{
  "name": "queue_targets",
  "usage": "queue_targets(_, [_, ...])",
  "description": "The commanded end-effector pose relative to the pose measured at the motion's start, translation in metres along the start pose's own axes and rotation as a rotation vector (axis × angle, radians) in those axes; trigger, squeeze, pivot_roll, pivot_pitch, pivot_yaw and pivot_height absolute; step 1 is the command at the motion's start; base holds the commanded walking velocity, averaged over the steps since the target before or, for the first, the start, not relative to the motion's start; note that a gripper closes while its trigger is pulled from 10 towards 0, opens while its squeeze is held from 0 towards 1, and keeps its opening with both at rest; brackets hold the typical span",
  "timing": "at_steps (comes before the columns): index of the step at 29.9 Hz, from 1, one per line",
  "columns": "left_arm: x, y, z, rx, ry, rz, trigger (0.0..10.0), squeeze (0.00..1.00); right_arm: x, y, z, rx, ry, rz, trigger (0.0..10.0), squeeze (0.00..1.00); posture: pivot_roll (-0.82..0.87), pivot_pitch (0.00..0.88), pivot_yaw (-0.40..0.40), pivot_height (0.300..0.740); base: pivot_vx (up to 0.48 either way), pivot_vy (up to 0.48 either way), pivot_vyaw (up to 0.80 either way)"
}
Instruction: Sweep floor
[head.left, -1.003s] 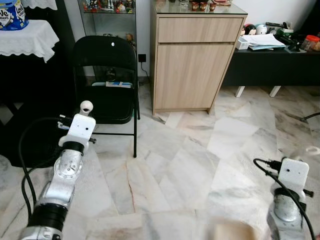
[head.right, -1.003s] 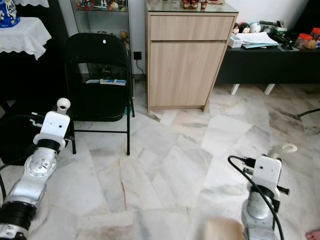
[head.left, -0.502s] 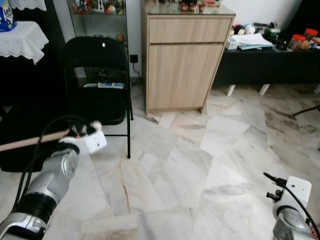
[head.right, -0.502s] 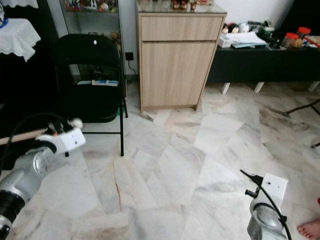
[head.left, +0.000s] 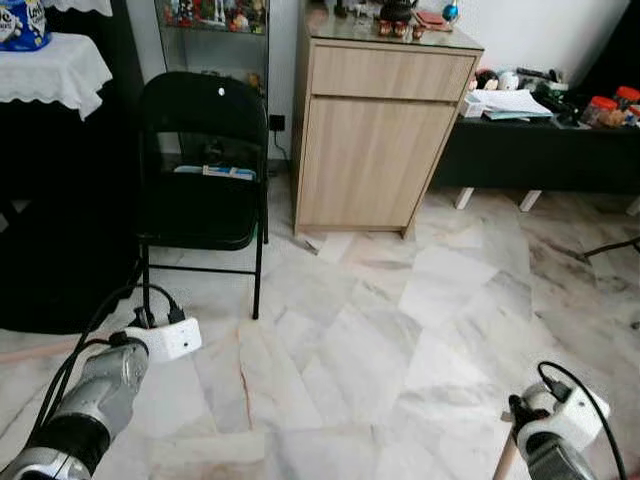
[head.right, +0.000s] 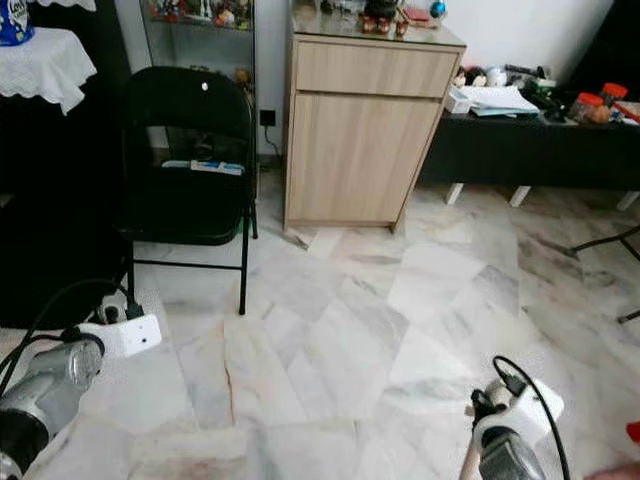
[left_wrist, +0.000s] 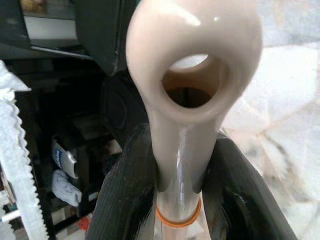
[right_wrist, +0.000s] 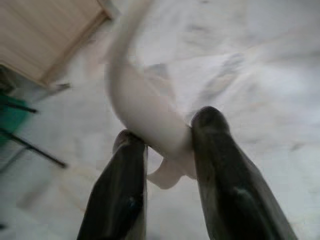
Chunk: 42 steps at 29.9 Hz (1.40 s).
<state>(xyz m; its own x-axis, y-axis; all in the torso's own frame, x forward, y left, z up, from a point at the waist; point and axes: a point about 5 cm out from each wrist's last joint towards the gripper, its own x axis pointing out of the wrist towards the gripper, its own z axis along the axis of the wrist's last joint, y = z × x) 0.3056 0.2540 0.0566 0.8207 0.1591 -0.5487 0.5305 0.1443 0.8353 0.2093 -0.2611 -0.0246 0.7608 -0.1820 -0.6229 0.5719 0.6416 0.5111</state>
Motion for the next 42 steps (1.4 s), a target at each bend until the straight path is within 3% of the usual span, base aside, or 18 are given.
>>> queue_targets(1, [-0.001,0.009,-0.007,0.049,0.039,0.012,10.0,0.00,-0.006,0.004,-0.080,0.265,0.287,0.035,10.0,0.00,0.09,0.050,-0.030,0.740,0.000,0.000,0.00])
queue_targets(6, [-0.007,0.026,-0.008,0.025,0.027,0.013,10.0,0.00,-0.006,0.003,-0.084,0.235,0.285,0.034,10.0,0.00,0.10,0.050,-0.024,0.740,0.000,0.000,0.00])
queue_targets(10, [-0.014,0.030,-0.014,0.071,0.044,-0.085,10.0,0.00,-0.005,-0.005,-0.082,0.195,0.275,-0.005,10.0,0.00,0.10,0.049,-0.017,0.740,0.000,0.000,0.00])
queue_targets(12, [-0.017,0.030,-0.015,0.051,0.025,-0.145,10.0,0.00,-0.005,-0.006,-0.080,0.186,0.265,-0.008,10.0,0.00,0.10,0.050,-0.015,0.740,0.000,0.000,0.00])
queue_targets(14, [-0.021,0.034,-0.002,-0.086,-0.111,-0.163,10.0,0.00,-0.003,-0.007,-0.075,0.165,0.238,0.003,10.0,0.00,0.10,0.049,-0.015,0.740,0.000,0.000,0.00])
queue_targets(15, [-0.025,0.041,0.015,-0.240,-0.271,-0.160,10.0,0.00,-0.002,-0.007,-0.070,0.141,0.212,0.008,10.0,0.00,0.10,0.047,-0.015,0.740,0.000,0.000,0.00])
queue_targets(16, [-0.028,0.045,0.023,-0.302,-0.354,-0.166,10.0,0.00,-0.001,-0.007,-0.068,0.134,0.198,0.012,10.0,0.00,0.10,0.047,-0.015,0.740,0.000,0.000,0.00])
queue_targets(17, [-0.030,0.047,0.027,-0.334,-0.407,-0.169,10.0,0.00,-0.001,-0.007,-0.067,0.131,0.190,0.015,10.0,0.00,0.10,0.047,-0.015,0.740,0.000,0.000,0.00])
queue_targets(21, [-0.039,0.063,0.037,-0.656,-0.637,-0.165,10.0,0.00,0.001,-0.010,-0.044,0.004,0.016,-0.012,10.0,0.00,0.11,0.044,-0.011,0.740,0.000,0.000,0.00])
queue_targets(23, [-0.037,0.072,0.031,-0.848,-0.683,-0.057,10.0,0.00,-0.002,-0.015,-0.025,-0.236,-0.119,-0.082,10.0,0.00,0.10,0.044,-0.009,0.740,0.000,0.000,0.00])
queue_targets(24, [-0.035,0.071,0.028,-0.886,-0.676,-0.014,10.0,0.00,-0.004,-0.015,-0.016,-0.329,-0.188,-0.100,10.0,0.00,0.10,0.045,-0.009,0.740,0.000,0.000,0.00])
queue_targets(27, [-0.032,0.058,0.022,-0.962,-0.654,0.051,10.0,0.00,-0.011,-0.010,0.004,-0.465,-0.341,-0.107,10.0,0.00,0.09,0.048,-0.013,0.740,0.000,0.000,0.00])
queue_targets(28, [-0.030,0.050,0.020,-1.042,-0.651,0.077,10.0,0.00,-0.015,-0.005,0.015,-0.487,-0.433,-0.091,10.0,0.00,0.09,0.048,-0.015,0.740,0.000,0.000,0.00])
queue_targets(30, [-0.031,0.049,0.020,-1.060,-0.656,0.088,10.0,0.00,-0.017,-0.004,0.019,-0.487,-0.458,-0.085,10.0,0.00,0.09,0.049,-0.018,0.740,0.000,0.000,0.00])
queue_targets(34, [-0.038,0.053,0.030,-1.105,-0.728,0.177,10.0,0.00,-0.023,0.009,0.041,-0.619,-0.618,-0.089,10.0,0.00,0.09,0.050,-0.026,0.740,0.000,0.000,0.00])
queue_targets(38, [-0.040,0.059,0.037,-1.129,-0.763,0.225,10.0,0.00,-0.027,0.019,0.053,-0.695,-0.701,-0.092,10.0,0.00,0.09,0.050,-0.030,0.740,0.000,0.000,0.00])
queue_targets(41, [-0.041,0.063,0.041,-1.152,-0.790,0.241,10.0,0.00,-0.034,0.034,0.072,-0.679,-0.811,-0.101,10.0,0.00,0.09,0.047,-0.032,0.740,0.000,0.000,0.00])
queue_targets(42, [-0.042,0.066,0.041,-1.168,-0.802,0.249,10.0,0.00,-0.039,0.048,0.083,-0.665,-0.871,-0.075,10.0,0.00,0.08,0.049,-0.032,0.740,0.000,0.000,0.00])
